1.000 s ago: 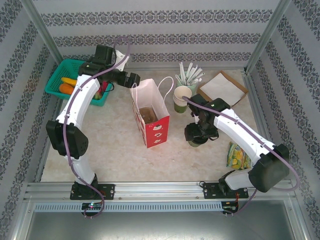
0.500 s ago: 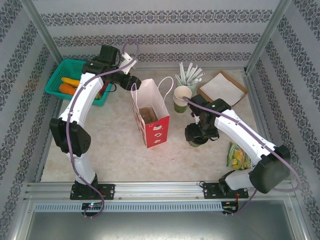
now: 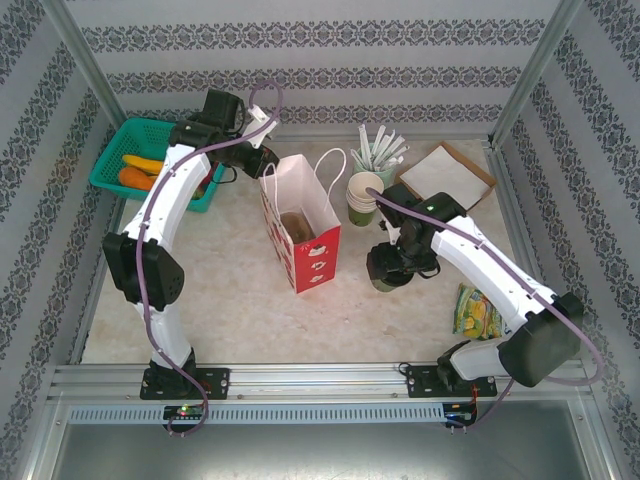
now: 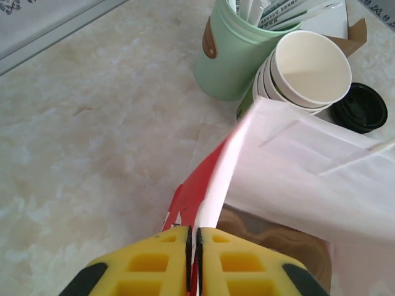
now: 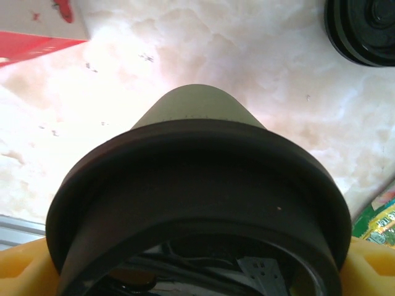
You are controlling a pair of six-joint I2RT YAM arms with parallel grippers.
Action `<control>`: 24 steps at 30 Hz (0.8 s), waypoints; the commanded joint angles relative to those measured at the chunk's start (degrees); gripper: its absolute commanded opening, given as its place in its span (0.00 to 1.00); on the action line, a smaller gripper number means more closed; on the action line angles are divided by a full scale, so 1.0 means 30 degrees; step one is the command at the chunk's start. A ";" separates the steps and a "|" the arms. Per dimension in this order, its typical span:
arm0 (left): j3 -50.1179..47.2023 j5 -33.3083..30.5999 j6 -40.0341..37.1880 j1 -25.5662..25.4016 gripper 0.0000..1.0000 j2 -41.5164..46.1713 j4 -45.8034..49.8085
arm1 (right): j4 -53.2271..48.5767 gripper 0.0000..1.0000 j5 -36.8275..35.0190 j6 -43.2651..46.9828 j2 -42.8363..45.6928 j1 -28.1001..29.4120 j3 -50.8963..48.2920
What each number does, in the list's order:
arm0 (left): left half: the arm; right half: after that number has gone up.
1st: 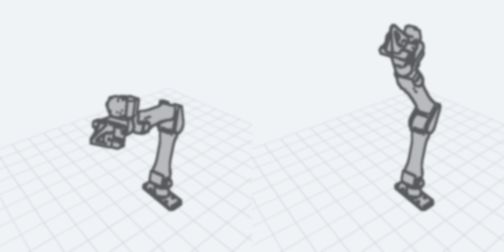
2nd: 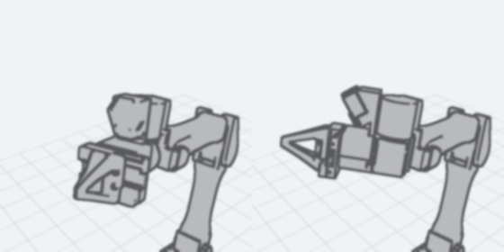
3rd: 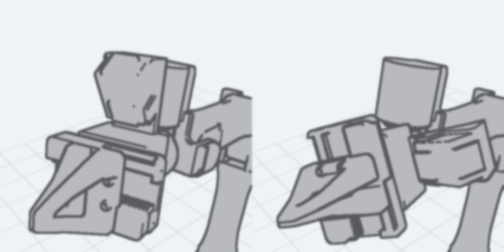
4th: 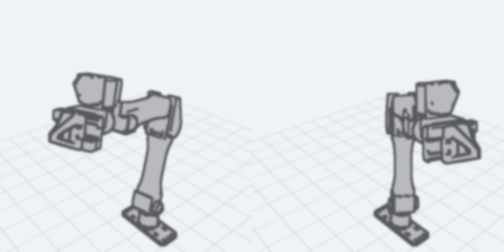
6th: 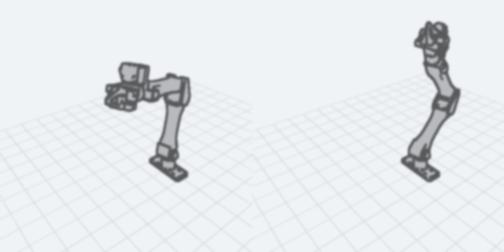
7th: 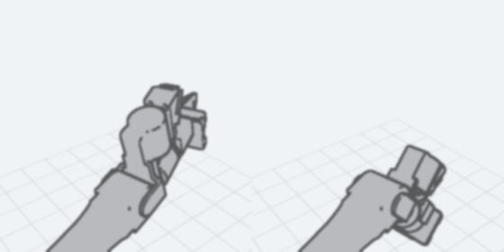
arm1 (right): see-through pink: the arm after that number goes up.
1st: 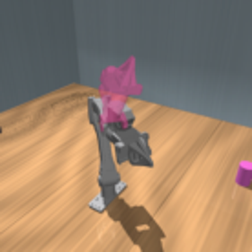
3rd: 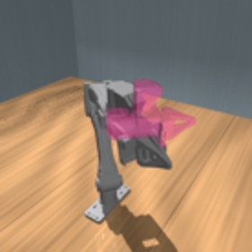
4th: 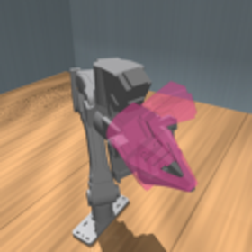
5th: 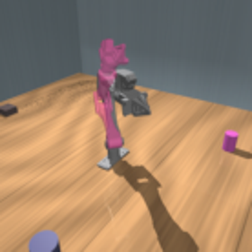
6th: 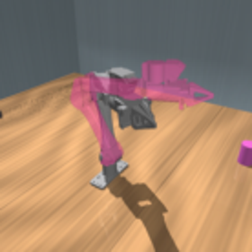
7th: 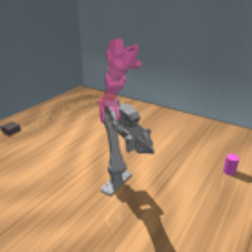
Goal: Pack the takeout coffee
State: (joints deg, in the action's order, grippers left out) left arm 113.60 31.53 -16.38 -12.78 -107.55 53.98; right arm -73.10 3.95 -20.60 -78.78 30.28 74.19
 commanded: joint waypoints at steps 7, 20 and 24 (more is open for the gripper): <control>-0.0830 -0.0095 0.2008 -0.0764 0.00 0.1229 -0.0913 | -0.3392 0.40 0.1459 0.1120 -0.0233 0.0189 0.3528; -0.0618 -0.1397 0.5331 -0.1699 0.00 0.1163 -0.0540 | -0.8009 0.39 0.2928 0.1243 -0.0484 0.0395 1.1208; -0.0660 -0.2464 0.5644 -0.2148 0.00 0.1377 -0.0063 | -0.8737 0.40 0.2820 0.1110 -0.1591 0.1422 1.4989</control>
State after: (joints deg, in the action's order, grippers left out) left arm 111.53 26.70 -1.98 -17.67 -105.41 52.14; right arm -92.31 11.09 -17.61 -81.73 32.73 113.78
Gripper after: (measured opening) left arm 0.050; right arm 0.819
